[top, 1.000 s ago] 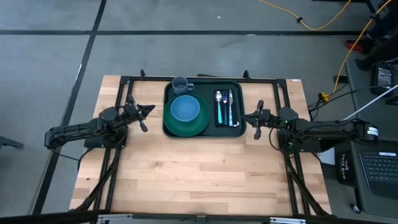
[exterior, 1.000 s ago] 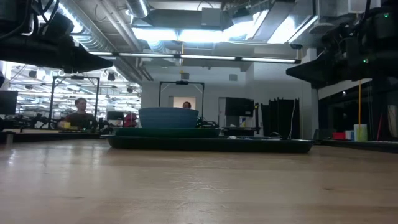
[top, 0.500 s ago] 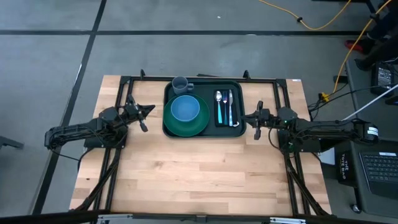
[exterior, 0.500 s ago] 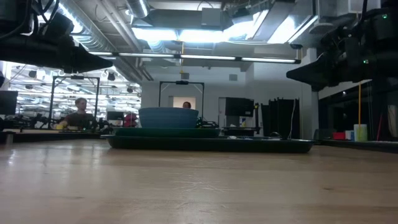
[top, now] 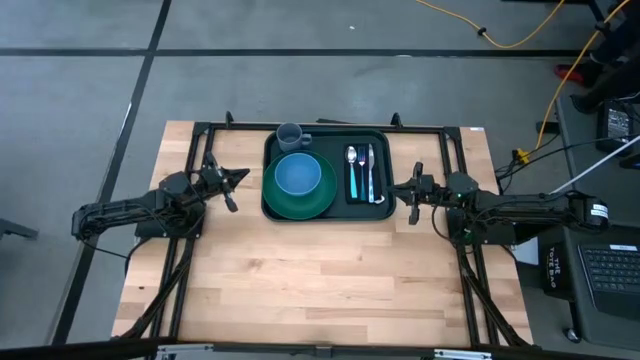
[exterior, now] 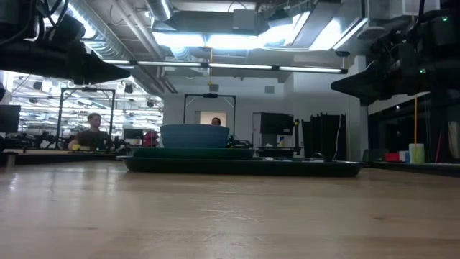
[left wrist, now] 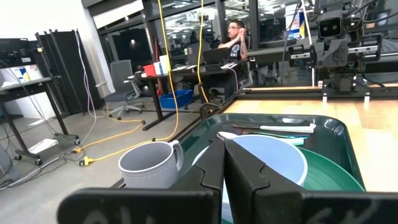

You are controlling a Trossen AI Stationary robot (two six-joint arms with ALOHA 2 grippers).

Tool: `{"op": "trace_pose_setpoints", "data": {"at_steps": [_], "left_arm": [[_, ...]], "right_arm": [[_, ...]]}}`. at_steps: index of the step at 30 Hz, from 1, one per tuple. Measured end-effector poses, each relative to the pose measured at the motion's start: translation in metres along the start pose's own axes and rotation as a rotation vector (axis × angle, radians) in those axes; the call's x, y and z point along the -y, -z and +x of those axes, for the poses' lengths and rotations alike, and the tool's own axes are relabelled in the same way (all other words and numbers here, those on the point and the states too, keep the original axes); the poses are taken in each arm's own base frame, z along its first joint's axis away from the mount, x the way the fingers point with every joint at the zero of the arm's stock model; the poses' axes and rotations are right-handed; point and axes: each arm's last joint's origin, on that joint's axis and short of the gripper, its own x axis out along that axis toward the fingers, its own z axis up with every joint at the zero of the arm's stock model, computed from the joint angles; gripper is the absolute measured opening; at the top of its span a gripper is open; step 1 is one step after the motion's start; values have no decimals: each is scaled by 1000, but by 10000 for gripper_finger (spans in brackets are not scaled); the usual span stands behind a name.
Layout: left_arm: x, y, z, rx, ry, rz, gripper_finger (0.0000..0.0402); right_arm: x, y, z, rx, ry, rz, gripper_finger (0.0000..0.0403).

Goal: Set up tray
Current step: Return to Home Position

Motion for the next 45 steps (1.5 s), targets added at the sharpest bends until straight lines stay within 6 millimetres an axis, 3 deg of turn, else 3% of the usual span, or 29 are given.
{"op": "trace_pose_setpoints", "data": {"at_steps": [10, 14, 22, 32, 45], "left_arm": [[0, 0, 0, 0, 0, 0, 3], [0, 0, 0, 0, 0, 0, 3], [0, 0, 0, 0, 0, 0, 4], [0, 0, 0, 0, 0, 0, 6], [0, 0, 0, 0, 0, 0, 6]], "right_arm": [[0, 0, 0, 0, -2, 1, 10], [-11, 1, -4, -20, -72, 44, 10], [-42, 1, -23, -39, -309, -21, 10], [-55, -6, -48, 76, -457, -33, 10], [-50, -6, -49, 86, -335, -85, 10]]}}
